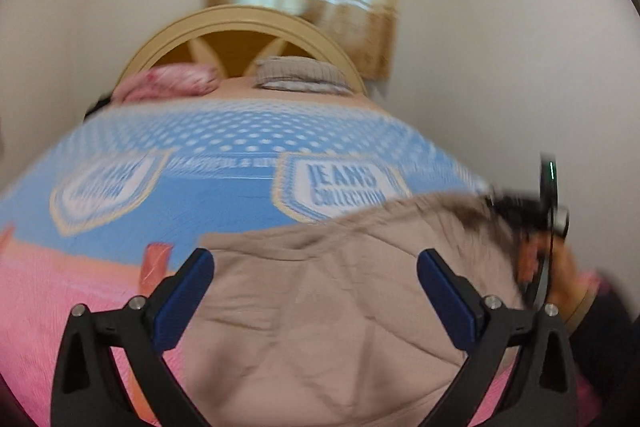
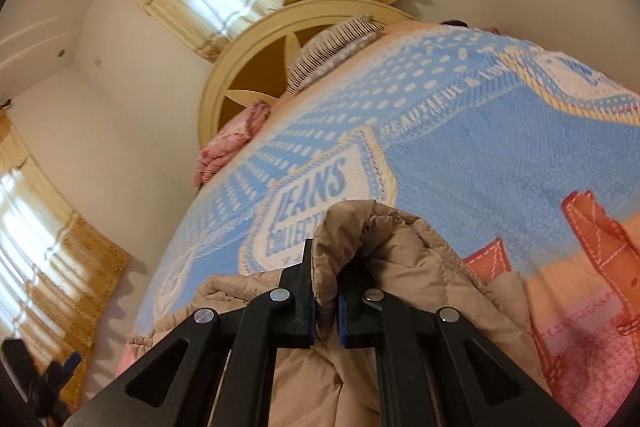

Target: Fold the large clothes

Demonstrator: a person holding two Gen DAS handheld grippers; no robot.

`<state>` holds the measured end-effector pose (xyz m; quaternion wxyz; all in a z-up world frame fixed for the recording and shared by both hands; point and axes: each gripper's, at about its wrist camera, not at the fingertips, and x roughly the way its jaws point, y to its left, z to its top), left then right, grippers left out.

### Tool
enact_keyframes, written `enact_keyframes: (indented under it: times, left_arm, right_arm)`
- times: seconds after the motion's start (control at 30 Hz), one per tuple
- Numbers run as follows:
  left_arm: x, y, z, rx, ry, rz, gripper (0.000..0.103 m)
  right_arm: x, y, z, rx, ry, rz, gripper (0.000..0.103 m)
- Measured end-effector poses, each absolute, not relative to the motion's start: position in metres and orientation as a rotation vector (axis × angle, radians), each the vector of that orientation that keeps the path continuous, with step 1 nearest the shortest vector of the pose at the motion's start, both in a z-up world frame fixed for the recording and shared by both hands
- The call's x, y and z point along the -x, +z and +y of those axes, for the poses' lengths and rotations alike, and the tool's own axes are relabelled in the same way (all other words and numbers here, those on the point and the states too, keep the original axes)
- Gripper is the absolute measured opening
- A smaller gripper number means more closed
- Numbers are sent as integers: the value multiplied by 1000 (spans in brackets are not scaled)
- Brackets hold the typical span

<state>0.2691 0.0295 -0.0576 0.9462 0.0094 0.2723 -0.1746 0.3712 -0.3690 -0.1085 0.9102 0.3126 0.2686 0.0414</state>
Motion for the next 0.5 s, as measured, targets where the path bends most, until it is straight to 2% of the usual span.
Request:
enact_keyframes:
  times: [0.17,0.3,0.37,0.4,0.43,0.47,0.5]
  left_arm:
    - [-307,-102,-24,-150,-306,593,103]
    - [-331,-133,-30,-199,-196,632,103]
    - [-341,-144,-20,-161,-152,669,103]
    - [-344,-147,-16,-141,-147,683,103]
    - [-347,-150,-11,-115,-146,702,103]
    - [-348,-153,-8,-99,-147,714,103]
    - [-347,-155,-9,-95,-147,717,103]
  right_arm:
    - [-386,-125,-368,-618,41,589,6]
    - [-392,-133,-370,-626,50,606,7]
    - [-393,-132,-370,-620,27,615,12]
    - [-394,-129,-370,-617,22,616,16]
    - [-392,-125,-368,-613,20,612,31]
    - [-388,-118,-365,-591,20,595,53]
    - [-382,-110,-360,-560,10,575,63]
